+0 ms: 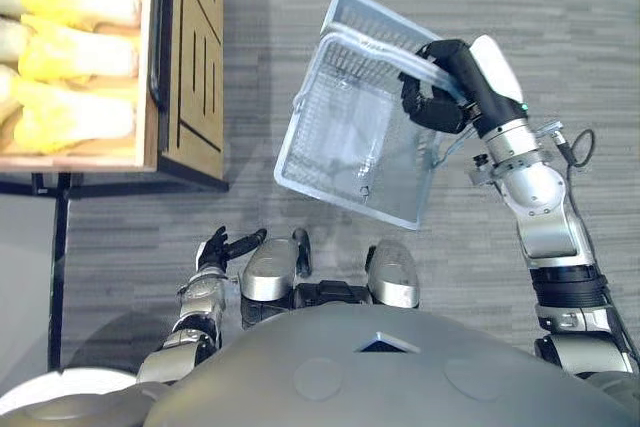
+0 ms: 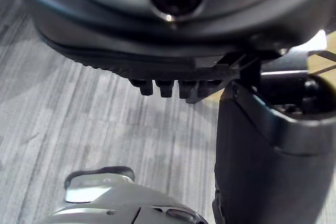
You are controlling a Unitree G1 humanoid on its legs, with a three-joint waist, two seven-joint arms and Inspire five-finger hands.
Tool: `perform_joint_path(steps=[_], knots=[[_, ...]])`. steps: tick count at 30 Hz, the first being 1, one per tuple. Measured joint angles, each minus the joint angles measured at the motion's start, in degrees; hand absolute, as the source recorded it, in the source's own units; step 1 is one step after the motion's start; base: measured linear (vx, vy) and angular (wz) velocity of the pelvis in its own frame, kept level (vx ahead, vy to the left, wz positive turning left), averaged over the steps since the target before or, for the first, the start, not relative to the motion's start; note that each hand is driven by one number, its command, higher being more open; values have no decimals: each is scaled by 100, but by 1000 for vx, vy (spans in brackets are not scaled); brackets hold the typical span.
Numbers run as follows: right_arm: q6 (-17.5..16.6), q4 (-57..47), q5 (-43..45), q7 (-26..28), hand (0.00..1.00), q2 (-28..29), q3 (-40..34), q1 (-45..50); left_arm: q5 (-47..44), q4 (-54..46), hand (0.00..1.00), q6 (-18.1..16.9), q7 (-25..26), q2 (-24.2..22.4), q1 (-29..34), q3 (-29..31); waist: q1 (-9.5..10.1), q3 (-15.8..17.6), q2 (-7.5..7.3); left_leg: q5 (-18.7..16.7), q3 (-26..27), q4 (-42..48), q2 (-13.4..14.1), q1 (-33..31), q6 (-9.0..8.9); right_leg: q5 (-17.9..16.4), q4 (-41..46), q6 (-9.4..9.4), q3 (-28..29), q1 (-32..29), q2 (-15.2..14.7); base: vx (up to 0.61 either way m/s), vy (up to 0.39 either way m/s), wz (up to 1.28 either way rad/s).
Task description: Pick vegetable in the basket
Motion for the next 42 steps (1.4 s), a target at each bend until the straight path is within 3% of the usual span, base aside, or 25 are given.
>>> perform_joint_path(steps=[2,6,8,10,11,12,13,15,17,20,23,24,25,26,27,28,29,30,31,33,34,35,36,38,42], knots=[[-1,0,3,4,0,31,-2,-5,-7,27,100,56,-4,-13,4,3,-51,5,84,3,-200,-184,165,364,-5,-380,162,-557,-469,-511,26,282,-116,32],[0,0,2,4,0,37,-33,-2,-29,148,100,69,-6,-8,12,60,-179,51,172,-24,-685,-216,525,688,-50,-508,-1469,-683,-584,-859,143,246,-212,62],[-1,-1,8,-6,0,29,-113,-6,-26,163,100,60,-5,-3,48,82,-163,64,206,-336,-961,-19,795,721,-456,-306,-3421,-375,8,-865,166,338,-394,69],[-4,-1,10,-7,0,24,-122,-25,-27,164,100,55,-2,20,108,214,-113,40,163,-789,-1191,221,1033,729,-881,-133,-4401,-152,601,-873,62,350,-458,64],[-5,-1,7,-6,0,26,-116,-19,-66,150,100,36,6,119,184,257,-75,-31,27,-1077,-1354,374,1150,734,-1144,-152,-4762,-145,847,-792,-50,364,-518,66],[-5,-1,6,-6,0,15,-117,-16,-78,151,100,25,5,185,210,273,-47,-63,-27,-1201,-1430,422,1209,785,-1266,-41,-4801,55,874,-764,-107,445,-679,67],[28,7,3,-7,0,-129,-159,-15,-71,206,100,55,6,77,152,292,11,-68,244,-1340,-1653,481,1526,896,-1277,275,-4281,486,574,-781,42,364,-567,50],[51,17,-45,-6,0,-350,-165,-14,-75,277,100,38,1,-139,153,319,19,-175,432,-1006,-1943,526,1744,803,-1134,-105,-3758,328,311,-950,206,421,-603,43],[65,19,-103,-6,0,-527,-194,-18,-73,300,100,34,50,-344,163,534,-17,-295,614,-241,-2236,498,1977,695,-1178,-456,-3414,58,-27,-949,323,402,-513,38],[65,20,-99,-6,0,-456,-200,-23,-92,290,100,34,91,-344,147,704,-141,-313,594,693,-2565,864,2220,277,-1064,-683,-3430,-252,-501,-719,511,330,-409,42],[88,23,-91,-5,0,-292,-192,6,-150,205,100,30,113,-346,122,834,-138,-304,430,2270,-2325,1320,2409,-61,-703,-772,-3966,-485,-837,-13,692,308,-340,33],[87,23,-63,-7,0,-285,-195,-1,-149,181,100,16,112,-348,119,831,-121,-288,391,2354,-2106,1503,2454,-133,-678,-782,-4098,-515,-888,133,713,264,-223,27],[87,23,27,-27,0,-231,-261,13,-148,116,100,-45,101,-351,108,795,-135,-277,371,1868,-1306,2077,2496,-441,-648,-799,-4334,-547,-1014,430,727,224,-164,28],[89,23,51,-33,0,-177,-312,27,-138,77,100,-63,91,-350,114,797,-141,-286,387,1635,-602,2327,2591,-547,-350,-799,-4433,-552,-1074,598,773,209,-146,30],[89,23,56,-36,0,-126,-330,46,-126,34,100,-60,100,-338,125,810,-141,-295,401,1578,-169,2462,2769,-541,-226,-800,-4502,-554,-1111,712,830,199,-124,19],[89,22,70,-44,0,-107,-334,61,-117,-11,100,-55,116,-330,130,833,-146,-341,473,1806,334,2563,3055,-484,-154,-805,-4628,-563,-1177,898,940,186,-127,17],[88,22,76,-44,0,-70,-334,82,-122,-45,100,-42,111,-333,130,938,-120,-358,395,2185,410,2666,3116,-550,-315,-768,-4898,-597,-1244,1100,969,176,-116,19],[87,21,77,-45,0,-32,-347,105,-122,-37,100,-49,112,-326,134,984,-90,-370,348,2175,407,2767,3126,-629,-412,-717,-5080,-610,-1256,1219,920,172,-31,35],[88,13,76,-56,0,37,-494,164,-109,-69,100,-62,107,-343,111,989,-97,-356,298,1308,497,3015,3026,-841,-809,-686,-5310,-560,-1332,1406,851,165,70,55],[154,23,71,-128,0,137,-833,316,-66,-86,100,-60,63,-290,6,790,-140,-323,245,181,856,2804,2422,-1385,-696,-679,-5432,-495,-1659,1574,572,159,160,83],[161,25,71,-149,0,132,-915,383,-35,-81,100,-57,68,-287,-54,745,-142,-317,253,108,1103,2416,2231,-1448,-662,-690,-5421,-444,-1754,1605,490,147,212,88],[165,25,74,-167,0,87,-1050,510,17,-65,100,-15,107,-309,-87,606,-163,-317,393,449,1510,1360,1903,-1484,-564,-768,-5365,-251,-1932,1701,437,188,242,77],[200,75,75,-177,0,263,-1097,580,71,-11,100,-8,110,-292,-105,541,-163,-291,356,520,1695,942,1669,-1317,-483,-896,-5327,-43,-1976,1838,365,229,242,86],[216,68,72,-172,0,354,-1036,701,156,-58,100,3,127,-196,-138,495,-167,-263,115,565,1565,680,1306,-1283,-425,-841,-5692,-19,-1967,1988,251,202,143,63],[207,68,57,-166,0,351,-1003,622,180,-71,100,62,134,-201,-161,432,-86,-246,99,499,1503,763,1203,-1156,-310,-537,-6274,103,-2036,2447,275,142,20,14]])
